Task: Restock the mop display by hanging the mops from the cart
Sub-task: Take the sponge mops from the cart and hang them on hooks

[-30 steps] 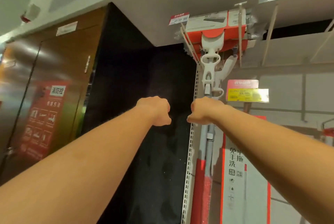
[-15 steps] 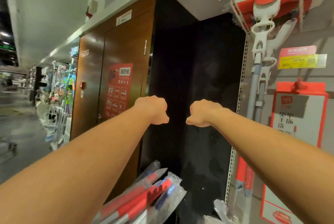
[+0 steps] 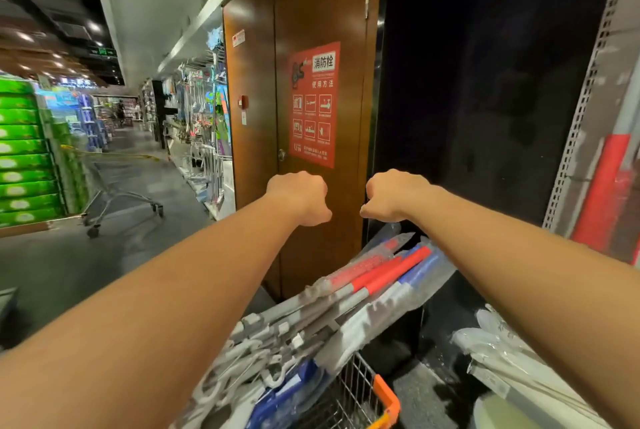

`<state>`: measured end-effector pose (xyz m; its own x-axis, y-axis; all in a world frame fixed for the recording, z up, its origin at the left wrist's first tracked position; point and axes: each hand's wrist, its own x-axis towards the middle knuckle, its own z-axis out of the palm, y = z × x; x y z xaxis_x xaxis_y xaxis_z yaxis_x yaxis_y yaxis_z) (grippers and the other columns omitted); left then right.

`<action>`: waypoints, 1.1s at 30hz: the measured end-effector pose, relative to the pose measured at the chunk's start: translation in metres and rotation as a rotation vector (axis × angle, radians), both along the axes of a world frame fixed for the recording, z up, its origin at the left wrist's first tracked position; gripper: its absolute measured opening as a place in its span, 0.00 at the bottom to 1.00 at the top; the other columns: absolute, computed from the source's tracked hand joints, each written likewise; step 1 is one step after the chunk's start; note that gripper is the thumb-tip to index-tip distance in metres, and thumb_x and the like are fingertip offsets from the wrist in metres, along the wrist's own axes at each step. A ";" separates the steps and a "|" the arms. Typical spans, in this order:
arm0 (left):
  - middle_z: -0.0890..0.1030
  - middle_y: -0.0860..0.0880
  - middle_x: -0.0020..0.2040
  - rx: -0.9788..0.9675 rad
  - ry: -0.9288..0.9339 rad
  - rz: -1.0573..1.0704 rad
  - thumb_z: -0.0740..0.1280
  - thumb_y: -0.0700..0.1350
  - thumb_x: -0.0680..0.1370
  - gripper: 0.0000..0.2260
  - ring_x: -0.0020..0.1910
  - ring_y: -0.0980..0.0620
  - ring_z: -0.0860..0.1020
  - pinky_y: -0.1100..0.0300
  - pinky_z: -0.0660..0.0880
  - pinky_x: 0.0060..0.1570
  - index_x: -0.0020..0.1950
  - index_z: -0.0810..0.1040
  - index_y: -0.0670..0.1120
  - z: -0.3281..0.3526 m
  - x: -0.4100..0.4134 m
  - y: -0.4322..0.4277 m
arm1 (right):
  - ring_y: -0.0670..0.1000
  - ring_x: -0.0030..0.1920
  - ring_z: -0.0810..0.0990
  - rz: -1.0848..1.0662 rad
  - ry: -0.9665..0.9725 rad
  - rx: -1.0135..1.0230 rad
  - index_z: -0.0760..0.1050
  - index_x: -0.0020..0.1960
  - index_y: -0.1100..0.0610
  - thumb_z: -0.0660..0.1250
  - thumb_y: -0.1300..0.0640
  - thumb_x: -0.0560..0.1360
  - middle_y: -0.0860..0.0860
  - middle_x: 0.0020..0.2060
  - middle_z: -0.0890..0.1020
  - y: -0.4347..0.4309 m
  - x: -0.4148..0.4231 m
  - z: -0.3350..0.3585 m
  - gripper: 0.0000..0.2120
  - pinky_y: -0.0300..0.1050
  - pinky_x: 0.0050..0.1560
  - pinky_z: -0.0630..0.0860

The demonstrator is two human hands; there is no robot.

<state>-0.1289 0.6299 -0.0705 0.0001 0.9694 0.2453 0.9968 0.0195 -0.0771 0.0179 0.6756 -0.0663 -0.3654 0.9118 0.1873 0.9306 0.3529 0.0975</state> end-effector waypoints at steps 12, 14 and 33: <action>0.78 0.49 0.52 -0.118 -0.026 0.183 0.62 0.54 0.79 0.16 0.49 0.49 0.75 0.56 0.68 0.42 0.64 0.75 0.50 -0.054 -0.033 -0.043 | 0.50 0.43 0.77 0.195 -0.015 -0.078 0.73 0.53 0.52 0.62 0.46 0.78 0.48 0.40 0.76 -0.009 -0.033 -0.061 0.10 0.40 0.32 0.67; 0.79 0.49 0.54 -0.130 -0.039 0.235 0.62 0.54 0.79 0.16 0.51 0.47 0.76 0.56 0.68 0.43 0.64 0.75 0.50 -0.061 -0.029 -0.049 | 0.51 0.45 0.78 0.245 -0.029 -0.100 0.74 0.56 0.53 0.62 0.46 0.78 0.49 0.44 0.77 -0.011 -0.033 -0.067 0.12 0.42 0.37 0.72; 0.79 0.46 0.50 -0.007 -0.258 0.894 0.63 0.52 0.76 0.12 0.47 0.43 0.77 0.56 0.68 0.40 0.54 0.78 0.46 -0.134 0.054 -0.161 | 0.58 0.50 0.77 0.748 -0.027 -0.271 0.77 0.53 0.55 0.62 0.48 0.76 0.55 0.52 0.79 -0.064 -0.010 -0.129 0.13 0.47 0.44 0.72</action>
